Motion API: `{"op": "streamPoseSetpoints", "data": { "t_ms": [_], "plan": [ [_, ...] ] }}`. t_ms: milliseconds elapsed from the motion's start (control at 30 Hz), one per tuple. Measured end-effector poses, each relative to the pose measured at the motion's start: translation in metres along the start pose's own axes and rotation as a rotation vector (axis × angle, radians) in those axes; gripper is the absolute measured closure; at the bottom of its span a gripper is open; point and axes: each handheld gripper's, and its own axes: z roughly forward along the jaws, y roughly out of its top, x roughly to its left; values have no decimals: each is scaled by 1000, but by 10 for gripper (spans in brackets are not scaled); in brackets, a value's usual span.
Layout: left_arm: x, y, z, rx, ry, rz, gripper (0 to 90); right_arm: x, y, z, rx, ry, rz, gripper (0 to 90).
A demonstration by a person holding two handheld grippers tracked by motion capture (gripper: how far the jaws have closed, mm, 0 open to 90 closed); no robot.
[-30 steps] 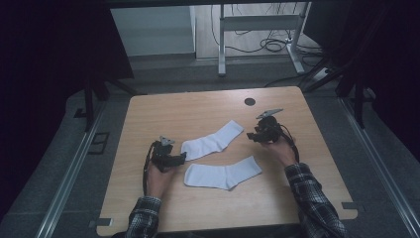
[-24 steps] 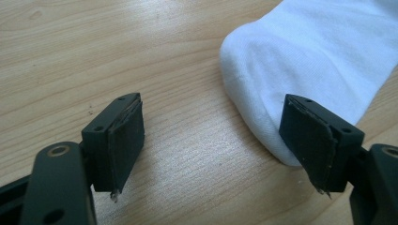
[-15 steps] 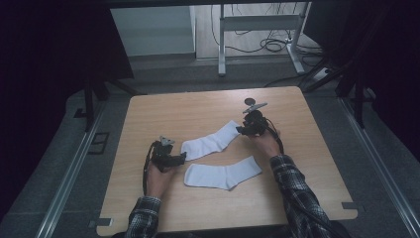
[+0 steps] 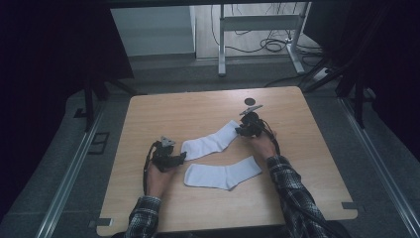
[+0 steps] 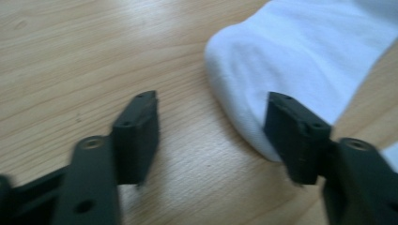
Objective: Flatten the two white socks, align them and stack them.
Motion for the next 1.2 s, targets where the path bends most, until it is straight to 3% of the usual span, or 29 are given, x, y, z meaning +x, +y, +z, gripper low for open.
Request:
{"op": "streamPoseSetpoints", "data": {
  "t_ms": [67,167,300,533,733,1200],
  "plan": [
    [-1,0,0,-5,-15,11,471,2,-1,-2,3,6,2,776],
    [-4,0,0,-9,-44,24,633,5,-3,-5,15,7,-5,791],
    [-6,2,2,-10,-87,5,829,7,-6,-11,25,18,-17,797],
    [-6,5,3,-20,-78,-9,859,5,-14,-29,-3,33,-1,799],
    [-7,12,-7,-68,-77,-10,860,3,-19,-47,-25,54,11,801],
    [-9,21,-34,-114,-134,-13,857,9,-30,-89,-99,98,-5,799]
  ]
}}
